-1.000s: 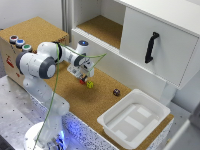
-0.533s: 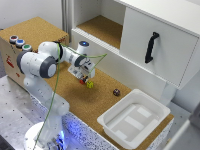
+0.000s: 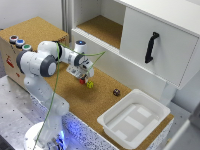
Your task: Pick up the pink block
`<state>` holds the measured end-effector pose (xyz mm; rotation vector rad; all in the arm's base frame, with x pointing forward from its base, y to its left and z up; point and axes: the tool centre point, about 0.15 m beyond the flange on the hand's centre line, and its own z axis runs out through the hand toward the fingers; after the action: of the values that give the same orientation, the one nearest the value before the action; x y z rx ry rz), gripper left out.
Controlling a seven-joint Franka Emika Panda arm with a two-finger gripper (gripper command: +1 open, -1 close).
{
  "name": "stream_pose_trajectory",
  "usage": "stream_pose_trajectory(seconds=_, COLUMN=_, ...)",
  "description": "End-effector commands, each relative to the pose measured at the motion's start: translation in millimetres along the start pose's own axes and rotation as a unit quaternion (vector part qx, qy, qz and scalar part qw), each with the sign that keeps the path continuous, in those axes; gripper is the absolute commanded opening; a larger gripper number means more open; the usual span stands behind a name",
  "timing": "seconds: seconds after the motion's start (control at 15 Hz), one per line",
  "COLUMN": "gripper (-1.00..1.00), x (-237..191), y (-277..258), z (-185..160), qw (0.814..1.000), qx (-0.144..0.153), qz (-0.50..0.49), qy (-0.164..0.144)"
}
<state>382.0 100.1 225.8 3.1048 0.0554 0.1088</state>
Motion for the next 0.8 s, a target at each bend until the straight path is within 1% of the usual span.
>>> stream_pose_trajectory(seconds=0.0, gripper=1.0, x=-4.5, y=1.9, z=-0.8, qw=1.0, qx=0.02, qz=0.013, qy=0.007)
stream_pose_trajectory(seconds=0.07, gripper=1.0, x=-8.2, y=0.7, z=1.1, qw=1.0, qx=0.013, qz=0.012, qy=0.014)
stream_pose_trajectory(seconds=0.13, gripper=1.0, x=-9.7, y=-1.6, z=6.9, qw=1.0, qx=0.014, qz=0.009, qy=0.013)
stream_pose_trajectory(seconds=0.27, gripper=1.0, x=-12.8, y=-0.9, z=16.8, qw=0.999, qx=0.017, qz=0.029, qy=0.018)
stream_pose_trajectory(seconds=0.33, gripper=1.0, x=-14.5, y=0.0, z=20.4, qw=0.999, qx=0.023, qz=0.043, qy=0.017)
stream_pose_trajectory(seconds=0.4, gripper=1.0, x=-15.6, y=-0.8, z=22.0, qw=0.998, qx=0.021, qz=0.053, qy=0.021)
stream_pose_trajectory(seconds=0.47, gripper=1.0, x=-14.7, y=-1.9, z=23.9, qw=0.998, qx=0.028, qz=0.055, qy=0.026)
stream_pose_trajectory(seconds=0.53, gripper=-1.0, x=-12.4, y=-4.8, z=22.9, qw=0.998, qx=0.023, qz=0.055, qy=0.035)
stream_pose_trajectory(seconds=0.67, gripper=-1.0, x=-5.6, y=-9.7, z=15.1, qw=0.997, qx=0.019, qz=0.046, qy=0.051)
stream_pose_trajectory(seconds=0.73, gripper=-1.0, x=-3.1, y=-11.3, z=14.7, qw=0.998, qx=0.019, qz=0.044, qy=0.049)
